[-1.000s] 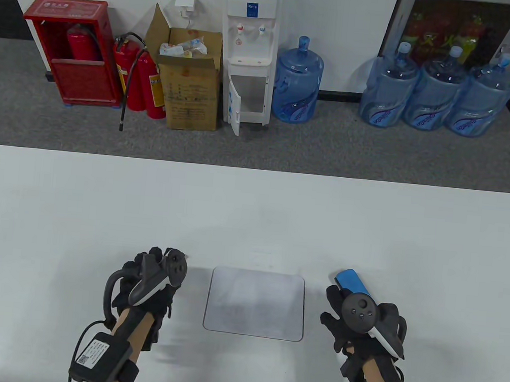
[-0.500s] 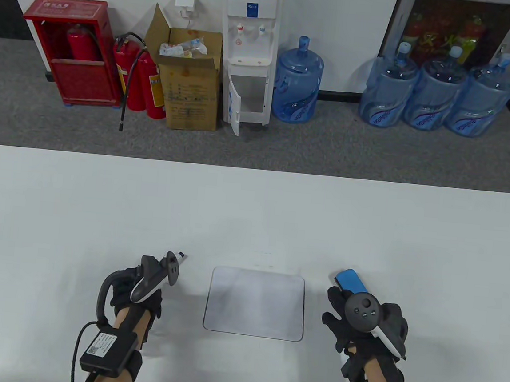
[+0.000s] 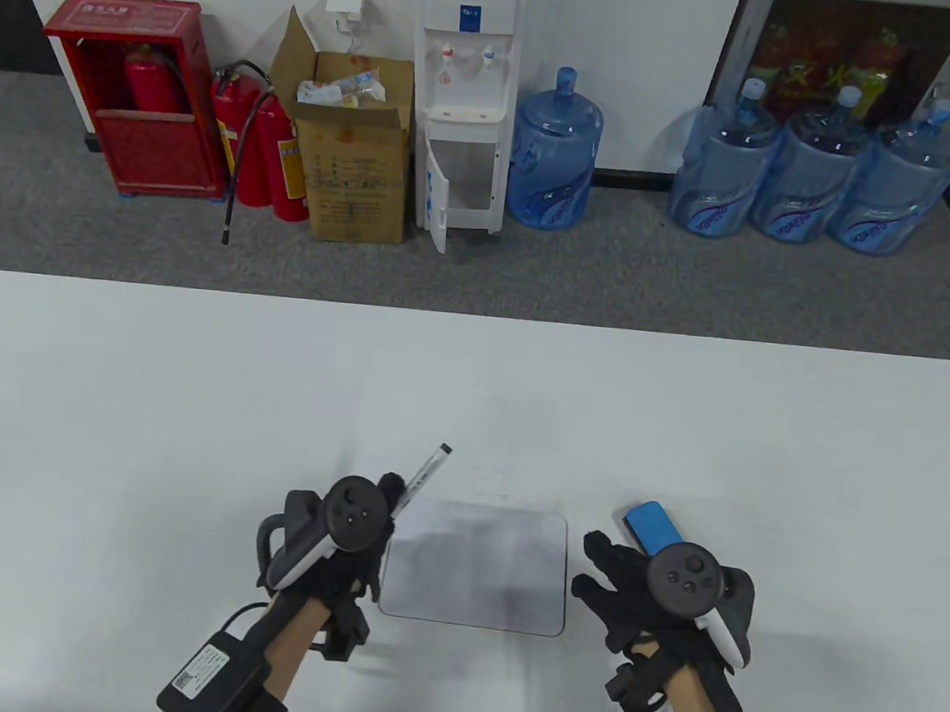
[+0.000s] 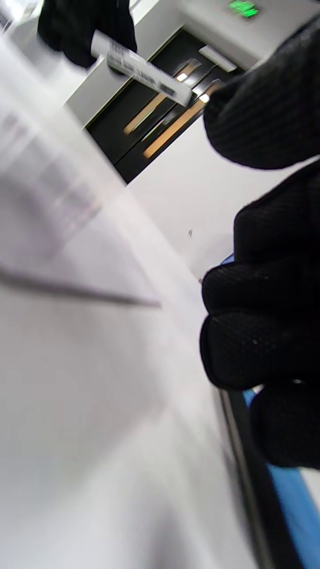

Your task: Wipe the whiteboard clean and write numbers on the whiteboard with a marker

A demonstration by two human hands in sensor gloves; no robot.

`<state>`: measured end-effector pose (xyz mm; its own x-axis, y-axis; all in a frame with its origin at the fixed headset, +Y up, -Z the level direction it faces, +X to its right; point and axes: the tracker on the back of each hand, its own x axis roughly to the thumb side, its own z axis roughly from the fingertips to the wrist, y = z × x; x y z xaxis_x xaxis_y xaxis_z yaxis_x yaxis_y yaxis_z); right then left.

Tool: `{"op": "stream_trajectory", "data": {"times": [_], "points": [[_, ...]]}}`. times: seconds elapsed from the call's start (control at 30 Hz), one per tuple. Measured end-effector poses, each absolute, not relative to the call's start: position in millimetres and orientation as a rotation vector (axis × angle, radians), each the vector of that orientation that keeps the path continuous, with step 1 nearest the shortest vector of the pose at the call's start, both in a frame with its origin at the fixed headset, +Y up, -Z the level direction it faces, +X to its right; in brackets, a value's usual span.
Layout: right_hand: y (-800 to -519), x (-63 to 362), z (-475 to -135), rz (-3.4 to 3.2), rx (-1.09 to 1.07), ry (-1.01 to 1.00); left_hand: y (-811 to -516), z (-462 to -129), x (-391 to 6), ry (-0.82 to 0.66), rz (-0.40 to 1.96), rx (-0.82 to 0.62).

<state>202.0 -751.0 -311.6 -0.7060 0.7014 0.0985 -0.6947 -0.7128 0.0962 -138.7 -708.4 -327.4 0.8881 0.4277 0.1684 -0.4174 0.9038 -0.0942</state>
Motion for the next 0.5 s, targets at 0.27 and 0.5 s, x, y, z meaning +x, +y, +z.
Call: {"op": "stream_trajectory", "data": {"times": [0.27, 0.5], "points": [[-757.9, 191.0, -308.4, 1.797, 0.091, 0.105, -726.3, -305.7, -65.7, -0.45, 0.626, -0.102], [-770.1, 184.4, -308.6, 1.669, 0.05, 0.162, -734.0, -294.6, -60.0, -0.536, 0.645, -0.079]]}}
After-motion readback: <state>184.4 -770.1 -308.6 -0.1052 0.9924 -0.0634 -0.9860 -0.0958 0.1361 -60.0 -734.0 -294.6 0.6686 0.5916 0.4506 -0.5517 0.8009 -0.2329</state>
